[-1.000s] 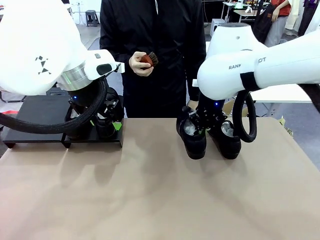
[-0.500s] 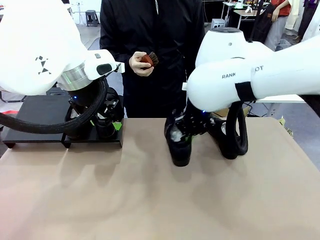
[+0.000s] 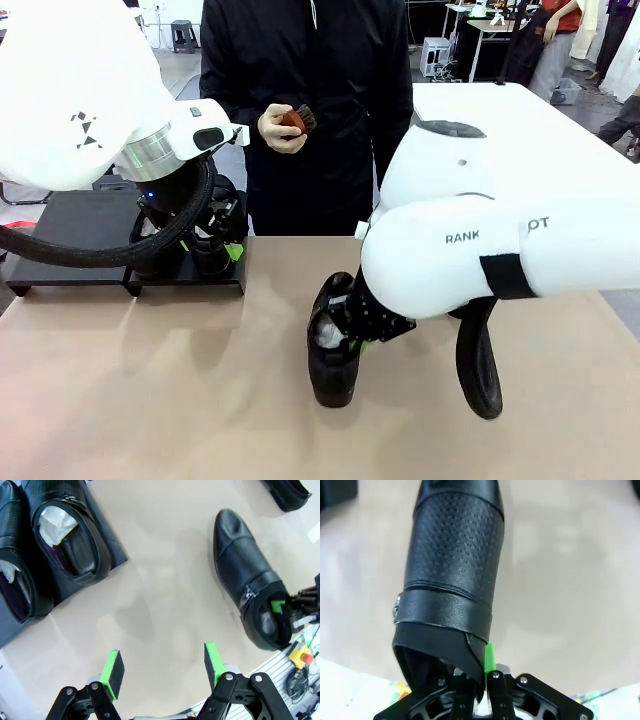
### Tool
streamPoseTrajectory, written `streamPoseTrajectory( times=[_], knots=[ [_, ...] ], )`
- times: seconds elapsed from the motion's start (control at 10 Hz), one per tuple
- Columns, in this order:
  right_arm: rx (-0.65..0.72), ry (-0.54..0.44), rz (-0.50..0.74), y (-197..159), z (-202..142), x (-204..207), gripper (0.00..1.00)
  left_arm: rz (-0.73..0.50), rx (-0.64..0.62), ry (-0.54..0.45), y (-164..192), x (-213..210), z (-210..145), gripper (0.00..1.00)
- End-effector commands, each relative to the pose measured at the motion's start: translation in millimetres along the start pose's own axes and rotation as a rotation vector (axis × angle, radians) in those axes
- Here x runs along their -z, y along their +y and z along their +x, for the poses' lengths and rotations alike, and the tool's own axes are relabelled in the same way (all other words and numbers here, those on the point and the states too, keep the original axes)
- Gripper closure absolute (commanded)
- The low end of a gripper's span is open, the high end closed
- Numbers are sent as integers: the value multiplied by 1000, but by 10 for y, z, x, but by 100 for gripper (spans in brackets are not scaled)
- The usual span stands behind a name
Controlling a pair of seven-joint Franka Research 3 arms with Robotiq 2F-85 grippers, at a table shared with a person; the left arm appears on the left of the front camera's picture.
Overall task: Organize the shoes by placing them on the stand.
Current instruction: Pick up one Shoe and place it in the middle of the table.
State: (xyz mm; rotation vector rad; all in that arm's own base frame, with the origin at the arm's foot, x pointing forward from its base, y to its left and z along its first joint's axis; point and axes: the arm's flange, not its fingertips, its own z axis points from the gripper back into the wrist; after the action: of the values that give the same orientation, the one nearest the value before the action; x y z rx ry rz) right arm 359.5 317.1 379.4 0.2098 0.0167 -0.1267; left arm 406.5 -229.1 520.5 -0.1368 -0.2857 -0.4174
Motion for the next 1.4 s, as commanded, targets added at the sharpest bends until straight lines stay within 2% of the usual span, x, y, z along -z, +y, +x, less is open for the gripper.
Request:
streamPoseTrajectory(
  times=[0.0, 0.4, 0.8, 0.9, 1.0, 1.3],
  knots=[
    [-96, 50, 53, 9, -52, 10, 100, -3, -1, -3, 15, -12, 8, 17],
    [-223, 168, 5, -69, -65, 82, 100, -3, -1, -3, 15, -12, 8, 17],
    [-197, 220, 27, -14, -58, 284, 100, -3, -1, -3, 15, -12, 8, 17],
    [-197, 235, 35, -3, -49, 339, 93, -3, -1, -3, 15, -12, 8, 17],
    [-195, 248, 39, -9, -38, 372, 81, -3, -1, -3, 15, -12, 8, 17],
    [-180, 242, 40, -40, -22, 394, 27, -3, -1, -3, 15, -12, 8, 17]
  ],
)
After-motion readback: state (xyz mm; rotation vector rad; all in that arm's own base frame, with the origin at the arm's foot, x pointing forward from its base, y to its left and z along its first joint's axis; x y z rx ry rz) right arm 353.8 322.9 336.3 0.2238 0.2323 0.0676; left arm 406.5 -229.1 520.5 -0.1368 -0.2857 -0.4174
